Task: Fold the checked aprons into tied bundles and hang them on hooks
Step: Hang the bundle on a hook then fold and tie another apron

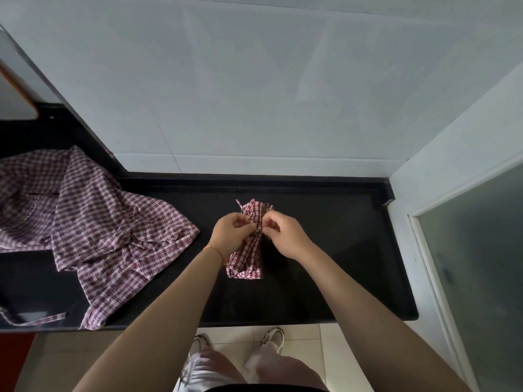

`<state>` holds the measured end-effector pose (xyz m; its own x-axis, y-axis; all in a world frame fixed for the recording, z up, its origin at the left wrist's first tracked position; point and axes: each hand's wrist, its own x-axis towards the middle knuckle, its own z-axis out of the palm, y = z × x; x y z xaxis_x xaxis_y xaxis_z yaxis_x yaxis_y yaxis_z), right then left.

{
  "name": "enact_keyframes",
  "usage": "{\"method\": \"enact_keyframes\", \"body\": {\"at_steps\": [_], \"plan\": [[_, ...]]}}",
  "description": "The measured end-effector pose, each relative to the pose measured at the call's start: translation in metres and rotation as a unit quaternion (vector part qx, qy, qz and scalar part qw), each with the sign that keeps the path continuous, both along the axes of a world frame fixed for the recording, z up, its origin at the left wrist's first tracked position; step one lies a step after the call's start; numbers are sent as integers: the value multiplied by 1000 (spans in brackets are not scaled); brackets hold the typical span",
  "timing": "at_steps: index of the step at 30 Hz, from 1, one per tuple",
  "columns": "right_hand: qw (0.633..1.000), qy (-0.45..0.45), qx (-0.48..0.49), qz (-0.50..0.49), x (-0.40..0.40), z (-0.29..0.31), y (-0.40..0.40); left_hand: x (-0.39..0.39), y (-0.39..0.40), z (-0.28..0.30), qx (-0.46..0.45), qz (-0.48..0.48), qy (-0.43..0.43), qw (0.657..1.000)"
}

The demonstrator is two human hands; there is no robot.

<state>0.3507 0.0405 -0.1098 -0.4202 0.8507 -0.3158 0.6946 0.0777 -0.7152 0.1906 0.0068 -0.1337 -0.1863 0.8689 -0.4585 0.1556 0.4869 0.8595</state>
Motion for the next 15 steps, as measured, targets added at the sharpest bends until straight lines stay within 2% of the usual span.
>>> {"method": "enact_keyframes", "body": {"at_steps": [6,11,15], "plan": [[999,9,45,-21,-18,5,-4,-1,2,0,3,-14,33,999],[992,-72,102,29,-24,7,-4,-4,-2,1,23,8,16,1000],[987,-83,134,30,-26,7,-9,-6,-1,5,-2,35,41,999]]}}
